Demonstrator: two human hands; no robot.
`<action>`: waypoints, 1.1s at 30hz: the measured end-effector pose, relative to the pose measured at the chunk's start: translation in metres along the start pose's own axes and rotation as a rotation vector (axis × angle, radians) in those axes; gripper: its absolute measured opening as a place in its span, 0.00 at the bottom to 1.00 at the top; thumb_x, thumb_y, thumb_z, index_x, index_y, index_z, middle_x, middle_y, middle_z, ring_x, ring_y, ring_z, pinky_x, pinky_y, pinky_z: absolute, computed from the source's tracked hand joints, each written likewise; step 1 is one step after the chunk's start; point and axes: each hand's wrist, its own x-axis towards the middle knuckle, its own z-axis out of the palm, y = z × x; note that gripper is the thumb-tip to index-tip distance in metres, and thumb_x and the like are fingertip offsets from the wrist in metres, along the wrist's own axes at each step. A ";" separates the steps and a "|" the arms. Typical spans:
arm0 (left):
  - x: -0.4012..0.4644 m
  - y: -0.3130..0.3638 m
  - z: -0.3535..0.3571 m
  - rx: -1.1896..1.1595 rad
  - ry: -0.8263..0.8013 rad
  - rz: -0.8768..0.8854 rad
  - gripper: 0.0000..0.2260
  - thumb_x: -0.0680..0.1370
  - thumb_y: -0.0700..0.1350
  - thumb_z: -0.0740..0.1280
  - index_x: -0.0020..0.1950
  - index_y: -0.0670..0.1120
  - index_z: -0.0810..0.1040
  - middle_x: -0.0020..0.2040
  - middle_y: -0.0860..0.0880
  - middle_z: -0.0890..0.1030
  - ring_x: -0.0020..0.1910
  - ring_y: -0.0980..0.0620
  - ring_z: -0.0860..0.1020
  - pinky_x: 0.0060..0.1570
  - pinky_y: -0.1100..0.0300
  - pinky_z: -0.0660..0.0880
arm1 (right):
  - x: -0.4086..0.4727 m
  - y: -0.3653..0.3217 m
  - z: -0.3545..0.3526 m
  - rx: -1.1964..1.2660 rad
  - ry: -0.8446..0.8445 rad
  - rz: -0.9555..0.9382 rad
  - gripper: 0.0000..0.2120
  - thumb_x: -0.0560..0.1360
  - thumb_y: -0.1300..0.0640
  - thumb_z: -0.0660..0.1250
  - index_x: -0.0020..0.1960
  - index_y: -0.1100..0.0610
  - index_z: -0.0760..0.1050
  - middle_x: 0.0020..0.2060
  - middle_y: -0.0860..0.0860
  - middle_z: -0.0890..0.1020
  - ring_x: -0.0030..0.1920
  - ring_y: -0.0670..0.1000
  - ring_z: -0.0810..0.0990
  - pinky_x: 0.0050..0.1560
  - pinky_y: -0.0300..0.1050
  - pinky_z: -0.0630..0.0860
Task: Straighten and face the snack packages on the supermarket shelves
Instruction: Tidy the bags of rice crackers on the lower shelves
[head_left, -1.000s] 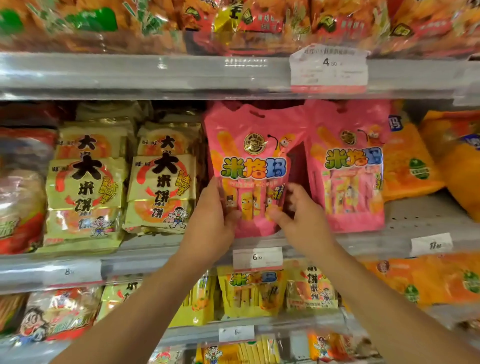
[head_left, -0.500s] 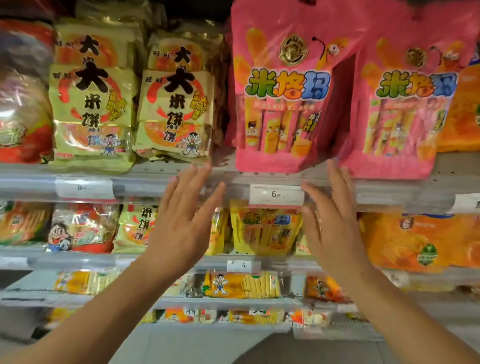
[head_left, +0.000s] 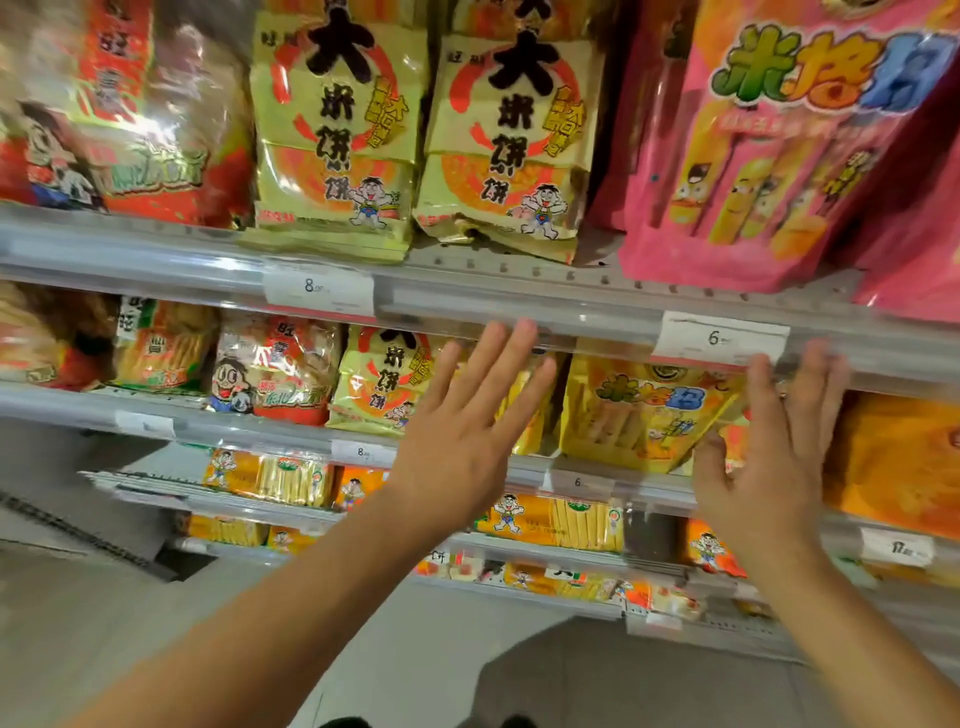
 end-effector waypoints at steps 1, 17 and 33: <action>-0.013 -0.001 0.002 -0.032 -0.056 0.001 0.38 0.69 0.34 0.65 0.78 0.42 0.57 0.79 0.39 0.53 0.78 0.38 0.50 0.75 0.38 0.51 | -0.003 -0.004 0.002 -0.006 -0.012 0.031 0.40 0.70 0.63 0.62 0.79 0.54 0.51 0.78 0.55 0.43 0.77 0.55 0.37 0.76 0.45 0.40; -0.081 -0.073 0.048 -0.765 -0.382 -0.510 0.22 0.76 0.41 0.69 0.70 0.44 0.72 0.65 0.42 0.74 0.62 0.43 0.75 0.57 0.60 0.69 | -0.153 -0.065 0.031 0.393 -0.422 0.685 0.31 0.74 0.46 0.68 0.73 0.49 0.62 0.72 0.44 0.64 0.68 0.36 0.66 0.67 0.38 0.66; 0.016 -0.034 0.120 -0.435 -0.182 -1.003 0.32 0.65 0.57 0.77 0.56 0.38 0.71 0.51 0.35 0.78 0.51 0.37 0.75 0.57 0.50 0.69 | -0.013 0.143 0.008 0.169 -0.290 0.906 0.24 0.73 0.51 0.72 0.64 0.58 0.69 0.46 0.46 0.78 0.48 0.53 0.79 0.37 0.39 0.70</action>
